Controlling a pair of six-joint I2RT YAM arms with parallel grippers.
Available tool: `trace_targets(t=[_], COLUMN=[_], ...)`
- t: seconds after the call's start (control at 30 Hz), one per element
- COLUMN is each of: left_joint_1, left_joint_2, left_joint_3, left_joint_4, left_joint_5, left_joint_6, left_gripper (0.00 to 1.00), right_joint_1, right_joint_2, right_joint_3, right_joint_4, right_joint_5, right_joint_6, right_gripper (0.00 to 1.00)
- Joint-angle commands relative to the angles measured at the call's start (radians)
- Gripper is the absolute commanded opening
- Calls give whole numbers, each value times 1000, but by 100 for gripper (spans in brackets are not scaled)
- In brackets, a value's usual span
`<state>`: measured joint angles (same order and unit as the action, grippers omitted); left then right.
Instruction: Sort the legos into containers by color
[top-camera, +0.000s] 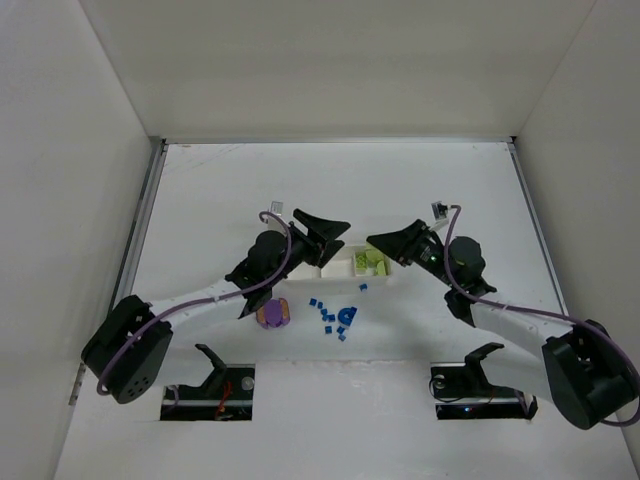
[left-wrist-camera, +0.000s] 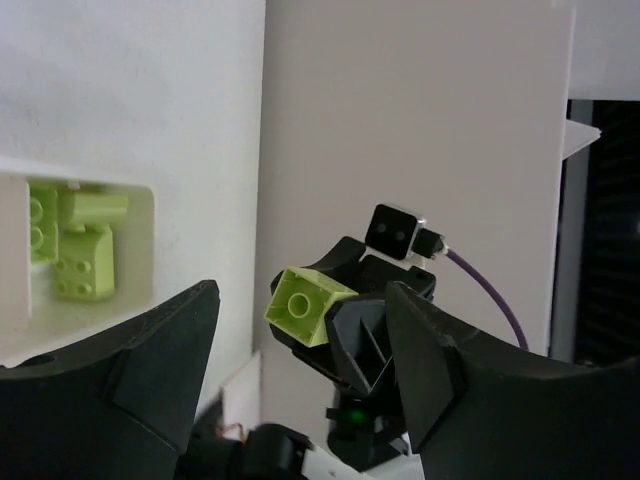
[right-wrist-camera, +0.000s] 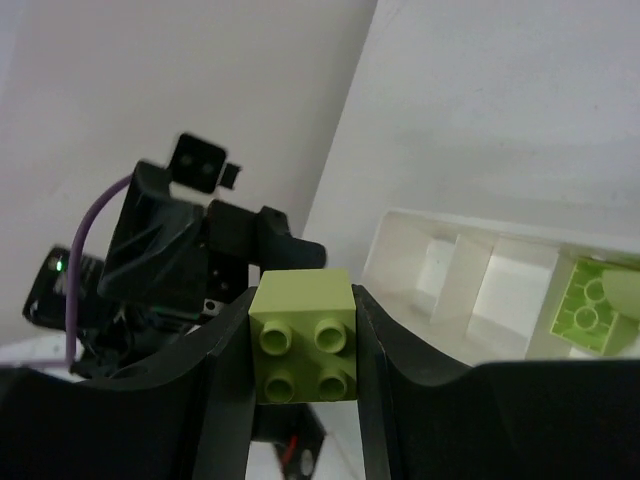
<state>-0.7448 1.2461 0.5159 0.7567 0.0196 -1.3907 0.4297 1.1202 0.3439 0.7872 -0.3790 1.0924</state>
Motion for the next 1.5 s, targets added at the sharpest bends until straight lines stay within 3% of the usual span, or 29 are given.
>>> trace_targets(t=[0.0, 0.27, 0.7, 1.2, 1.47], left_joint_1=[20, 28, 38, 31, 45], left_joint_2=[39, 118, 167, 233, 245], left_joint_3=[59, 81, 59, 47, 24], left_joint_4=[-51, 67, 159, 259, 317], left_joint_5=[193, 365, 378, 378, 349], left_joint_6=[-230, -393, -458, -488, -492], left_gripper=[65, 67, 63, 39, 35], right_joint_1=[37, 31, 123, 143, 163], right_joint_2=[0, 4, 46, 78, 110], right_joint_3=[55, 47, 84, 76, 79], right_joint_4=[158, 253, 156, 107, 99], right_joint_5=[-44, -135, -97, 18, 75], right_joint_6=[-190, -344, -511, -595, -620], right_gripper=[28, 29, 29, 29, 29])
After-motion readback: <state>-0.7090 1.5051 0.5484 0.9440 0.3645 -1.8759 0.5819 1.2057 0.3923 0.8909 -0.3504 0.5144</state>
